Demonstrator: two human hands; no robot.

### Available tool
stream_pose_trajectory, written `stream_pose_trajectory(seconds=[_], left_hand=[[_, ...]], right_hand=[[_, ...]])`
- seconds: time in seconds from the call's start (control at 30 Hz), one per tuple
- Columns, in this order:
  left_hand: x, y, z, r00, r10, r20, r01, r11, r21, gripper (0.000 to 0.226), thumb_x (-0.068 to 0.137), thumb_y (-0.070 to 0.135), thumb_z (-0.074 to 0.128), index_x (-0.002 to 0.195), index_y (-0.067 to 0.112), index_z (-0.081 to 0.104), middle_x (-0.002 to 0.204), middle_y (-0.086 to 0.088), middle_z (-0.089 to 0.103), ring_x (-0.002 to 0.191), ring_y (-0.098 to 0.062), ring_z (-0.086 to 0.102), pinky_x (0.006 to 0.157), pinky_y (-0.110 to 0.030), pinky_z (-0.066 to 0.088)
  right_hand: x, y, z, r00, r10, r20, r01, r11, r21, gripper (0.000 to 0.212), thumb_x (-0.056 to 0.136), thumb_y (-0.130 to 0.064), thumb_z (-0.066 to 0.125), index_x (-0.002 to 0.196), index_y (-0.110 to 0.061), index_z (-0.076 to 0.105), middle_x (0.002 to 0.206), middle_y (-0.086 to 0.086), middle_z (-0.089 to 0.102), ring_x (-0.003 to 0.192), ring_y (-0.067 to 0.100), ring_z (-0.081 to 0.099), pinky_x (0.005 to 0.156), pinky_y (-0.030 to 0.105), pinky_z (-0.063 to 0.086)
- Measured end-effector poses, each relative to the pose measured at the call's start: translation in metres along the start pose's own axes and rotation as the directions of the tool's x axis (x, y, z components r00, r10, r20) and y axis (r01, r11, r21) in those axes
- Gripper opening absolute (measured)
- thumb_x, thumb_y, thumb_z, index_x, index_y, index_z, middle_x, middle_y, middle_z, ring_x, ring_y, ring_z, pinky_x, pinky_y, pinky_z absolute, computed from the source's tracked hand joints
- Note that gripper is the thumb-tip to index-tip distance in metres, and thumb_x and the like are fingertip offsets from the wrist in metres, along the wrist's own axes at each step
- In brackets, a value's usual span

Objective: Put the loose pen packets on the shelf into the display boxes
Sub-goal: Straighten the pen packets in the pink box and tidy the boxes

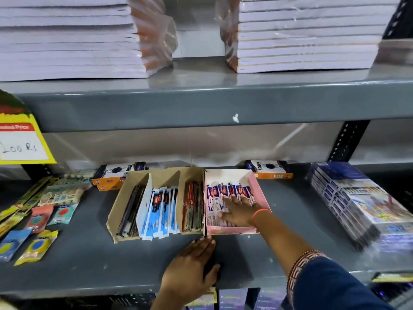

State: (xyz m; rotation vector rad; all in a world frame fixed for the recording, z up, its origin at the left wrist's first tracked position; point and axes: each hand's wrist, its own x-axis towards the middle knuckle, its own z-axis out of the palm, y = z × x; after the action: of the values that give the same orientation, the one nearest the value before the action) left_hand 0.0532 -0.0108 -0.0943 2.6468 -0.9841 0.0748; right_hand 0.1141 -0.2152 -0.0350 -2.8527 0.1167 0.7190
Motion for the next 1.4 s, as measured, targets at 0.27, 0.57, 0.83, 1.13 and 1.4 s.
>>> stream_pose_trajectory(seconds=[0.27,0.57,0.83,1.13,1.4], left_hand=[[0.0,0.005,-0.009,0.992,0.004,0.123,-0.006,1.0,0.017,0.05,0.084,0.058,0.032,0.108,0.034,0.068,0.112,0.019,0.065,0.102,-0.001,0.06,0.083,-0.012,0.042],[-0.001,0.008,-0.014,0.993,-0.064,0.097,0.055,0.994,0.095,0.067,0.093,0.056,0.005,0.111,0.034,0.066,0.116,0.02,0.062,0.107,0.0,0.057,0.087,-0.012,0.04],[-0.004,-0.005,-0.011,0.995,-0.018,0.1,0.014,0.999,0.034,0.061,0.094,0.054,0.033,0.146,0.027,0.019,0.154,0.009,0.014,0.139,-0.01,0.009,0.108,-0.02,0.011],[-0.07,-0.096,-0.036,0.995,-0.077,-0.065,0.079,0.996,0.027,0.075,0.093,0.06,0.008,0.107,0.019,0.07,0.113,0.005,0.066,0.096,-0.008,0.064,0.102,-0.008,0.01],[-0.086,-0.128,-0.039,0.986,-0.05,-0.159,0.051,0.999,-0.001,0.073,0.094,0.057,0.011,0.104,0.019,0.072,0.106,0.005,0.07,0.093,-0.009,0.065,0.082,-0.018,0.044]], right_hand=[[0.005,0.002,0.005,0.999,0.032,-0.031,-0.032,0.999,0.015,0.079,0.091,-0.063,0.023,0.152,-0.02,-0.003,0.161,0.006,-0.015,0.149,0.029,-0.009,0.12,0.054,0.004],[-0.004,0.006,0.003,0.993,-0.016,-0.119,0.034,0.988,0.148,0.078,0.093,-0.059,0.027,0.152,-0.019,-0.003,0.162,0.002,-0.006,0.15,0.022,-0.004,0.12,0.05,0.007],[-0.054,-0.04,-0.003,0.875,0.026,-0.483,0.135,0.945,0.296,0.066,0.099,-0.044,0.029,0.152,-0.013,0.006,0.162,0.005,0.006,0.15,0.02,0.005,0.123,0.038,0.009],[-0.065,-0.175,0.029,0.633,-0.204,-0.747,0.337,0.941,0.028,0.058,0.078,-0.001,0.051,0.136,-0.004,0.049,0.135,0.016,0.057,0.116,0.027,0.063,0.087,0.03,0.055],[-0.011,-0.214,0.061,0.978,-0.068,-0.198,0.065,0.998,-0.023,0.059,0.098,-0.014,0.033,0.151,-0.008,0.008,0.161,0.014,0.0,0.149,0.03,0.002,0.119,0.043,0.014]])
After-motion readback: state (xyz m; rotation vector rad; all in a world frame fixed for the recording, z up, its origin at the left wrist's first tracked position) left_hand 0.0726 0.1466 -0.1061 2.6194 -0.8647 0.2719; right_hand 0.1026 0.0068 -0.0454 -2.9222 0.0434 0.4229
